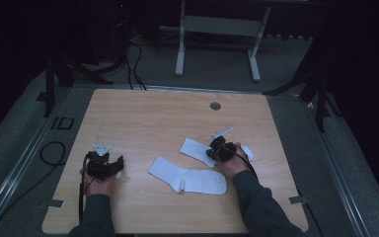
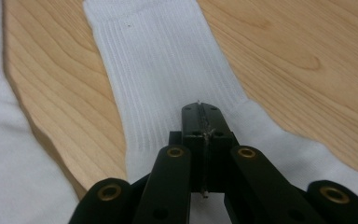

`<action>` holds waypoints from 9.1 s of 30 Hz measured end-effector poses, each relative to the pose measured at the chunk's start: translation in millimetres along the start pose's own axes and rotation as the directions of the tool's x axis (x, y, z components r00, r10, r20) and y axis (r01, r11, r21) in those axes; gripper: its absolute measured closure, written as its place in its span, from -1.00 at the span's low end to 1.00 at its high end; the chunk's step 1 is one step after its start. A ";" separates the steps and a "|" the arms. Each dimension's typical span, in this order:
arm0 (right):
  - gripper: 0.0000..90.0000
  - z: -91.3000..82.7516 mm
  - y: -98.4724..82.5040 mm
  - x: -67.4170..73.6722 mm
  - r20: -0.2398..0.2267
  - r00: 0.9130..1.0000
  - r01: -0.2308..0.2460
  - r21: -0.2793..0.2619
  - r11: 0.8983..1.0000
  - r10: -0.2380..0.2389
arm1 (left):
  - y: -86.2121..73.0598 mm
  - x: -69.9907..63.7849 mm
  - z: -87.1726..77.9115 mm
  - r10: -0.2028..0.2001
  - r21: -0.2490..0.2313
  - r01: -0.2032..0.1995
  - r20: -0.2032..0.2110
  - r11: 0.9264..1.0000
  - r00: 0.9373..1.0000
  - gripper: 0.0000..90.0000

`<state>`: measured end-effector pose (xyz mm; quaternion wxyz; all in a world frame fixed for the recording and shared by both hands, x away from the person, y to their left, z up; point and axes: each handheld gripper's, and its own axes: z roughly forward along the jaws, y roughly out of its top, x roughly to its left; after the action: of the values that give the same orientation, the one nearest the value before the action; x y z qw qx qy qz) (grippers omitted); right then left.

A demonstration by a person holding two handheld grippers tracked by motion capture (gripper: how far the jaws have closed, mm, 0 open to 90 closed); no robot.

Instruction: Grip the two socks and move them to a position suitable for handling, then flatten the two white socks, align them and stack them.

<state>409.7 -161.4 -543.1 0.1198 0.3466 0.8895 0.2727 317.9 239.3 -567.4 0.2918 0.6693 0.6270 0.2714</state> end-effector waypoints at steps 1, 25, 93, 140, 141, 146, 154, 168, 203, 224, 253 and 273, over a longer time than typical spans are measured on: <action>0.99 -0.5 -0.7 -0.6 0.002 1.000 0.002 0.001 1.000 -0.002 | 0.0 0.0 0.0 0.000 0.000 0.000 0.000 1.000 1.000 -0.22; 0.96 -24.8 -33.5 -25.1 0.037 0.999 -0.033 0.024 0.999 0.032 | -0.1 -0.3 -0.1 0.000 0.000 0.000 -0.001 1.000 1.000 -0.22; 0.87 -26.8 20.5 0.1 -0.035 0.996 0.082 -0.056 0.995 -0.084 | -0.3 -0.7 -0.3 0.002 0.000 -0.002 0.003 1.000 1.000 -0.22; 0.87 -128.3 55.3 58.4 -0.020 0.979 0.195 -0.224 0.955 -0.204 | -1.0 -8.8 -8.3 0.031 0.024 -0.032 0.034 0.999 0.999 0.28; 0.87 -128.3 55.3 58.4 -0.020 0.979 0.195 -0.224 0.955 -0.204 | -1.0 -8.8 -8.3 0.031 0.024 -0.032 0.034 0.999 0.999 0.28; 0.86 -147.6 56.9 59.5 -0.007 0.977 0.204 -0.264 0.943 -0.213 | -1.0 -8.7 -8.4 0.034 0.026 -0.035 0.037 0.999 0.999 0.26; 0.86 -168.7 54.2 75.8 -0.013 0.966 0.242 -0.301 0.922 -0.258 | -1.2 -9.8 -8.8 0.038 0.026 -0.039 0.043 0.999 0.998 0.29; 0.85 -108.4 42.0 102.8 -0.107 0.967 0.204 -0.216 0.955 -0.231 | -1.7 -19.9 -12.4 0.073 0.037 -0.075 0.065 0.996 0.995 0.30; 0.84 -0.1 44.1 132.6 -0.134 0.990 0.042 -0.061 0.997 -0.050 | -6.7 -75.6 -17.6 0.274 -0.002 -0.279 0.182 0.960 0.944 0.80; 0.54 -16.2 41.4 125.2 -0.141 0.988 0.045 -0.105 0.993 -0.060 | -11.4 -92.3 -21.9 0.343 -0.025 -0.345 0.199 0.938 0.918 0.81; 0.85 -0.1 9.8 137.6 -0.155 0.969 0.197 0.013 0.980 -0.193 | -3.2 -92.2 -40.8 0.303 -0.099 -0.287 0.232 0.953 0.924 0.79; 0.89 1.5 10.3 135.2 -0.173 0.965 0.200 0.007 0.980 -0.195 | -1.6 -115.5 -25.0 0.402 -0.047 -0.404 0.248 0.914 0.881 0.88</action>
<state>317.1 -62.3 -541.7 0.0650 0.2329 0.9299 0.2771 290.8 125.4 -551.3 0.3043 0.8149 0.4327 0.2369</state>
